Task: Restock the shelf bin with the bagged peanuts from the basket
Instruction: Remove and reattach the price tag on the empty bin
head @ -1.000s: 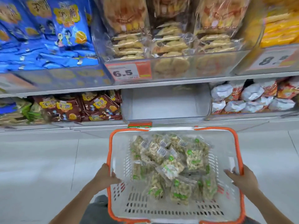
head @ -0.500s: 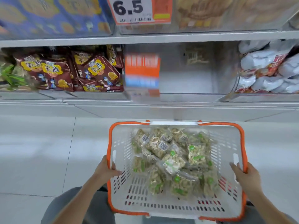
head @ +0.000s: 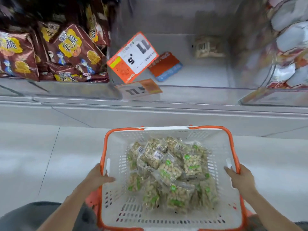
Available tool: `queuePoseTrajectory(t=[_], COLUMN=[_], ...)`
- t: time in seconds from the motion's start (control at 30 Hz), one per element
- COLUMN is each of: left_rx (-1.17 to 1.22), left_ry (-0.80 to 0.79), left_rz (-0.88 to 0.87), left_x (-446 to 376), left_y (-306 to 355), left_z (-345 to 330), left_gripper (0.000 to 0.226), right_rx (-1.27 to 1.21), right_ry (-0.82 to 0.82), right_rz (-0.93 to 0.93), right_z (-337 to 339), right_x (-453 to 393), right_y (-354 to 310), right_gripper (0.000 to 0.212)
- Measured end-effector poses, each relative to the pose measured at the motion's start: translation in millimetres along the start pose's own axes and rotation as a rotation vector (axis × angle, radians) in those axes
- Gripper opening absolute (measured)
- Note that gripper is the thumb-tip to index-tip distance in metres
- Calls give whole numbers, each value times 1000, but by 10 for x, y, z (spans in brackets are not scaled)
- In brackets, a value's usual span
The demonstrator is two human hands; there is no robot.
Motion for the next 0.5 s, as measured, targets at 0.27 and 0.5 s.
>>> queuePoseTrajectory(t=[0.27, 0.5], left_rx=[-10, -15], left_ry=[-43, 10], left_rz=[-62, -154], left_x=[-375, -335], left_y=[309, 399], left_z=[99, 78], left_gripper=[33, 62], right_rx=[-110, 53], right_ry=[2, 52], right_rz=[-15, 118], right_z=[-275, -280], right_x=[-481, -375], right_y=[147, 27], right_gripper=[34, 29])
Point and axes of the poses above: each hand's wrist, its own x-axis away from the middle knuckle, its own z-axis out of the back of the hand, y = z × x, the point moved 3 cm from there along -x, towards the middle knuckle, and after that the axes turned 8 degrees about z, right-handed, at the moved point
